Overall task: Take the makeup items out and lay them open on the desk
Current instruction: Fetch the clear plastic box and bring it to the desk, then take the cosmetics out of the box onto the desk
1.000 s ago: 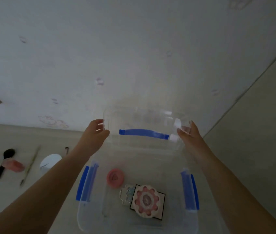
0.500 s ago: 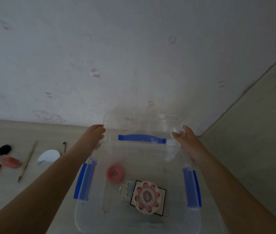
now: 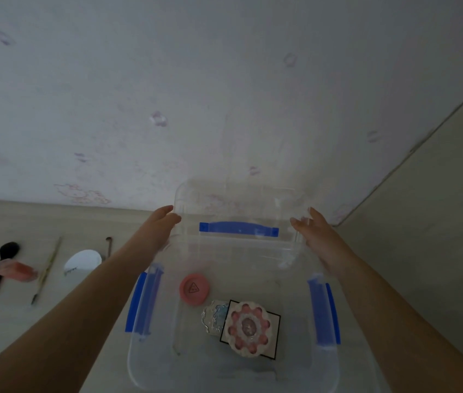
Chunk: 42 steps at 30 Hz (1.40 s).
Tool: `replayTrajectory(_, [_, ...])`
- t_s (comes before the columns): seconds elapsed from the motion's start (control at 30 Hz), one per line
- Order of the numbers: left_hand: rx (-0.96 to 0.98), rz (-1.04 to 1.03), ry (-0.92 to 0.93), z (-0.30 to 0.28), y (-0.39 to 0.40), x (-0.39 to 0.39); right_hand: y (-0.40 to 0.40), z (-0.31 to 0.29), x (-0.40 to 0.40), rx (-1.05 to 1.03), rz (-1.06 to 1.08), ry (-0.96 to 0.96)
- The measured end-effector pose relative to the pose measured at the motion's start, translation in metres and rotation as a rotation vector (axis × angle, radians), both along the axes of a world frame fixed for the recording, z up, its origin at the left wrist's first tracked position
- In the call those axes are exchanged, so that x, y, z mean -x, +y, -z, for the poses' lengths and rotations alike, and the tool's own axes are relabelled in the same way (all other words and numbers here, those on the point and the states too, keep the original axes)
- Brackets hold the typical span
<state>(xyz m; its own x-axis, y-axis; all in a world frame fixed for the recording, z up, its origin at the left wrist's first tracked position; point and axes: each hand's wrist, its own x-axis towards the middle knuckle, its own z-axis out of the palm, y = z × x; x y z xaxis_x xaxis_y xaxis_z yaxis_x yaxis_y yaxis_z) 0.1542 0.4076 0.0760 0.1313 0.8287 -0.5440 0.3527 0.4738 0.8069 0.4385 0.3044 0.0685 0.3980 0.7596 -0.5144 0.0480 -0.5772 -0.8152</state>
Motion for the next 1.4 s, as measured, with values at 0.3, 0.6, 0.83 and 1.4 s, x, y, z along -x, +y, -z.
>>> replayTrajectory(0.3, [-0.971, 0.409, 0.374, -0.056, -0.058, 0.008, -0.052, -0.050, 0.033, -0.482, -0.216, -0.776])
replayTrajectory(0.6, [-0.583, 1.325, 0.749, 0.000, -0.116, -0.025, -0.094, -0.008, 0.100, -0.018, -1.007, -0.845])
replayTrajectory(0.83, [-0.600, 1.446, 0.857, 0.034, -0.130, -0.044, -0.096, 0.014, 0.112, 0.162, -1.071, -0.855])
replayTrajectory(1.4, [-0.696, 1.396, 0.814, 0.045, -0.123, -0.048, -0.084, 0.021, 0.114, 0.230, -1.071, -0.843])
